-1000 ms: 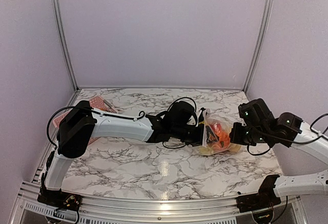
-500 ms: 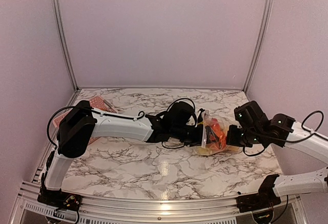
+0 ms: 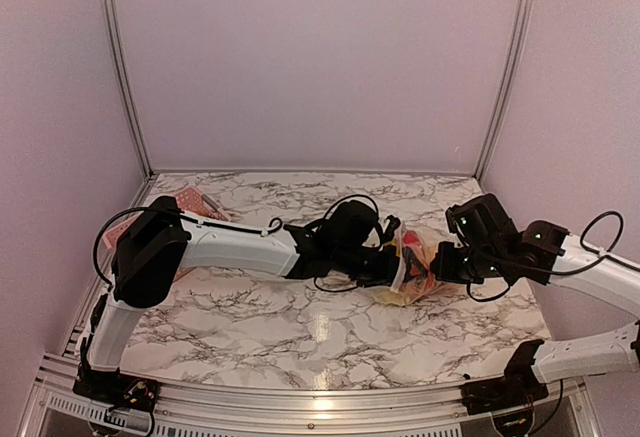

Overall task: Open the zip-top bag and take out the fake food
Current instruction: Pick up the fake fruit from the zipper food storage bag.

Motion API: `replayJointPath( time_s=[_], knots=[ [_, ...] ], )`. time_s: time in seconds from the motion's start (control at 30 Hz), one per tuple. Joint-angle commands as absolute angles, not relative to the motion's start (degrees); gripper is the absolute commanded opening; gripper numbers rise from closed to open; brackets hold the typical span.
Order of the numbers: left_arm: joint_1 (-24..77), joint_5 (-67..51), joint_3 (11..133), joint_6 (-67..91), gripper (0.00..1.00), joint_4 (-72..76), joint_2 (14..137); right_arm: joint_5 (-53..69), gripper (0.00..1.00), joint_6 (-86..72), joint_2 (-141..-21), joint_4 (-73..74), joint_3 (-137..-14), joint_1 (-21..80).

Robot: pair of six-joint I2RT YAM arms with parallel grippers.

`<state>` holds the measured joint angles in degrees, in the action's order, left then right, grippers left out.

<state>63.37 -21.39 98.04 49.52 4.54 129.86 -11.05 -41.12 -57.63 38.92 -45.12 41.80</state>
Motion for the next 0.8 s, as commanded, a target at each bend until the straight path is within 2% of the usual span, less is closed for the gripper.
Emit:
replayJointPath(
  time_s=[0.0, 0.2, 0.33, 0.5, 0.63, 0.77],
  knots=[
    [64.1, -22.0, 96.9, 49.5, 0.90, 7.1, 130.6, -8.5, 0.15, -40.1, -58.4, 36.6, -46.2, 41.6],
    [63.1, -17.3, 91.9, 52.4, 0.92, 9.3, 128.3, -10.6, 0.13, -40.6, -58.5, 39.6, -45.1, 41.6],
    [62.8, -16.7, 87.6, 53.6, 0.96, 14.2, 126.1, -10.3, 0.04, -41.4, -57.7, 39.5, -43.4, 41.7],
    [62.7, -16.9, 85.1, 55.3, 0.98, 17.5, 125.3, -8.9, 0.00, -42.0, -59.3, 37.5, -42.7, 43.2],
    [62.4, -16.1, 81.5, 56.9, 0.98, 20.3, 123.4, -8.5, 0.03, -42.0, -61.2, 36.5, -43.4, 44.4],
    [61.9, -16.4, 80.0, 57.1, 0.98, 23.1, 123.2, -7.4, 0.13, -41.8, -62.6, 33.8, -43.5, 44.7]
  ],
)
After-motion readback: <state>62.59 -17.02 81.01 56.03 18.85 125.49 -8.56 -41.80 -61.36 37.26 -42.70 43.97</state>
